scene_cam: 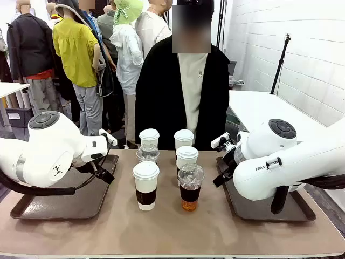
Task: Distribute the coffee onto the tray.
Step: Pick up one iced Americano and place it on the right Handle tray.
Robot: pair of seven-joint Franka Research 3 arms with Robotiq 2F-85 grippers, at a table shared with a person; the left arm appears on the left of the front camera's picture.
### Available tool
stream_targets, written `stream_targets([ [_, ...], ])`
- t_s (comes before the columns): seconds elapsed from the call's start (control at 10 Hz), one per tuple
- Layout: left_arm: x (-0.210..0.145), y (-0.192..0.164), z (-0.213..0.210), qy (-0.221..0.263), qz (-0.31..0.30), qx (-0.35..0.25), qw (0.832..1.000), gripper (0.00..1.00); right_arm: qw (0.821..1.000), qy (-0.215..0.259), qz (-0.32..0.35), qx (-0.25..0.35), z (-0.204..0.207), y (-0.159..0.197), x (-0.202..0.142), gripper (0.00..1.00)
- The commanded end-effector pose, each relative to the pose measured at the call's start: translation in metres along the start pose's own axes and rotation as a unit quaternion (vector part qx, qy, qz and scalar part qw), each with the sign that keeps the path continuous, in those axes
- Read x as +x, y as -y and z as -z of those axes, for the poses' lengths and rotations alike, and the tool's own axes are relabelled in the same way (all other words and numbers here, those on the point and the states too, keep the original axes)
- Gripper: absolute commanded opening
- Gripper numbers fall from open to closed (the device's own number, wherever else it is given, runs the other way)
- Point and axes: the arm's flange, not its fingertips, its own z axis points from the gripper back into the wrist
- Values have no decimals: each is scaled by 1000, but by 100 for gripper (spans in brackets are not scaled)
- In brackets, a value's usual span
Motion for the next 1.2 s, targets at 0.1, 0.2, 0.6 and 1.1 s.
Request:
stream_targets([
  [0.1, 0, 0, 0, 0, 0, 0, 1000, 100, 1000, 0, 0, 0, 0, 0, 0, 100],
  [0.2, 0, 0, 0, 0, 0, 0, 1000, 100, 1000, 0, 0, 0, 0, 0, 0, 100],
  [0.6, 0, 0, 0, 0, 0, 0, 1000, 100, 1000, 0, 0, 0, 0, 0, 0, 100],
  [1.1, 5, 1, -7, -4, -4, 2, 1000, 100, 1000, 1, 3, -4, -5, 1, 1, 100],
])
